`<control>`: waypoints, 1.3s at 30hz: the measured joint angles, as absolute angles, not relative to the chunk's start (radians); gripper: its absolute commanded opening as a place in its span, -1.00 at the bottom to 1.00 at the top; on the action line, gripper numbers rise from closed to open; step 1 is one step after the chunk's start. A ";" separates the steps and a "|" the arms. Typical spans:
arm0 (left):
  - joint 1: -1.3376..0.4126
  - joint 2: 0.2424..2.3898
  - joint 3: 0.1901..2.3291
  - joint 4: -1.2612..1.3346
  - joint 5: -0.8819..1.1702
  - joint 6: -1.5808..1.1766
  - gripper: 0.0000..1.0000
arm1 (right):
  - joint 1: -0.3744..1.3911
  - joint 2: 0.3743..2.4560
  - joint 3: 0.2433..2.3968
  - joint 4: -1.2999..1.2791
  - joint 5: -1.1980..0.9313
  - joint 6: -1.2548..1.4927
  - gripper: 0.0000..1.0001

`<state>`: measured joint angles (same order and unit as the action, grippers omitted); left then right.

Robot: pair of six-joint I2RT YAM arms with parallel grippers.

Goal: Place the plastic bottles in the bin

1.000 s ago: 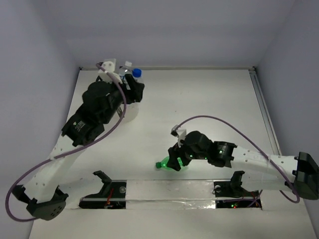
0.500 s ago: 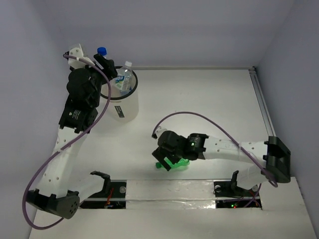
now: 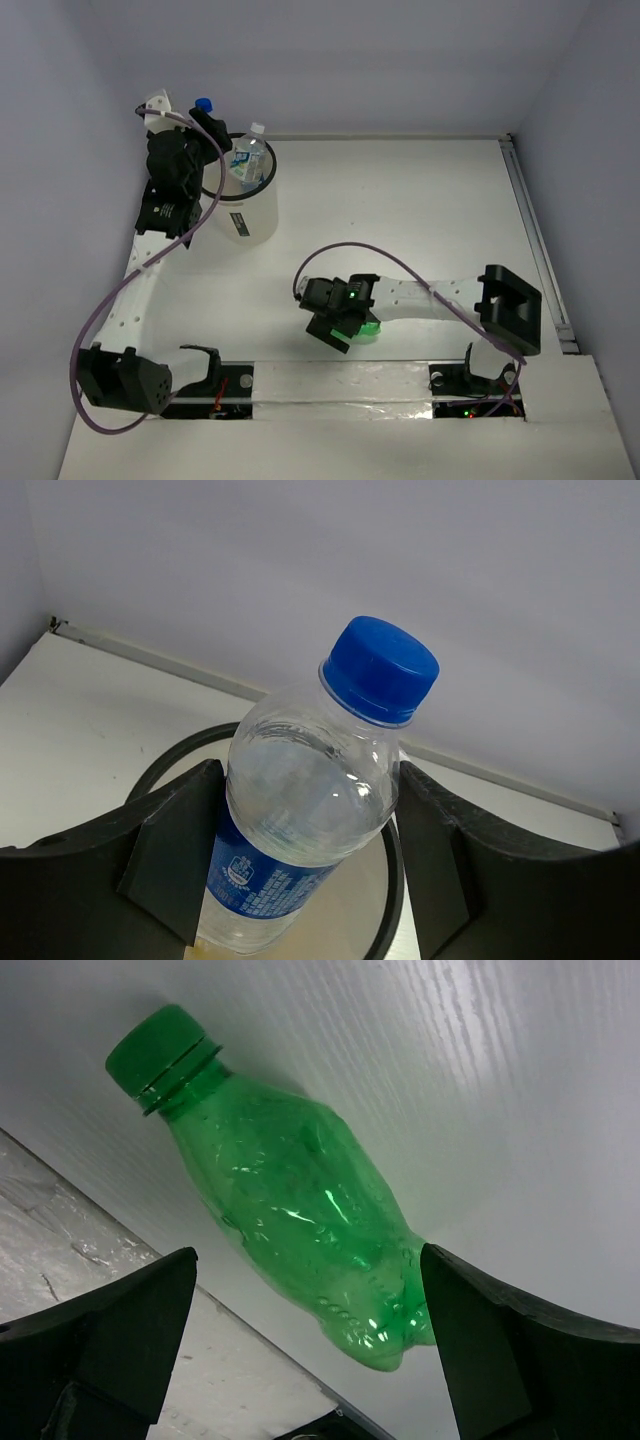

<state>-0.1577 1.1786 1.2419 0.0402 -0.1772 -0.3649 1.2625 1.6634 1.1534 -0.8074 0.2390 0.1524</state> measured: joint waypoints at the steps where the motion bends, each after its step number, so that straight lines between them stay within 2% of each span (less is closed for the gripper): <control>1: -0.154 1.191 1.242 0.054 -0.174 -0.366 -0.12 | 1.266 1.681 1.157 -0.808 0.239 0.142 0.96; 13: -0.148 1.264 1.139 0.162 -0.157 -0.372 -0.14 | 1.271 1.833 1.222 -0.770 0.241 0.047 0.96; 15: -0.148 1.267 1.116 0.182 -0.157 -0.368 -0.13 | 1.271 1.833 1.222 -0.755 0.247 0.038 0.90; 19: -0.148 1.269 1.082 0.215 -0.160 -0.360 -0.09 | 1.271 1.833 1.222 -0.728 0.253 0.027 0.58; 21: -0.148 1.269 1.063 0.243 -0.163 -0.353 0.02 | 1.271 1.831 1.222 -0.716 0.255 0.024 0.55; 22: -0.148 1.269 1.052 0.256 -0.166 -0.350 0.06 | 1.271 1.830 1.222 -0.710 0.258 0.022 0.32; 23: -0.148 1.269 1.045 0.263 -0.167 -0.348 0.11 | 1.271 1.827 1.222 -0.702 0.261 0.019 0.21; 24: -0.148 1.269 1.039 0.266 -0.170 -0.344 0.28 | 1.271 1.823 1.222 -0.696 0.264 0.021 0.15; 28: -0.148 1.269 1.035 0.268 -0.171 -0.338 0.68 | 1.271 1.794 1.222 -0.675 0.270 0.026 -0.04; 30: -0.148 1.266 1.035 0.272 -0.171 -0.340 0.85 | 1.271 1.764 1.222 -0.670 0.271 0.031 -0.05; 33: -0.148 1.251 1.034 0.272 -0.168 -0.342 0.98 | 1.271 1.707 1.222 -0.666 0.277 0.041 -0.06; 39: -0.148 1.182 1.034 0.271 -0.168 -0.345 0.98 | 1.271 1.603 1.254 -0.657 0.307 0.068 -0.08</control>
<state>-0.1482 1.1824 1.0344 0.2714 -0.1680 -0.3450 1.2713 1.6032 1.2537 -0.6567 0.3069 0.0685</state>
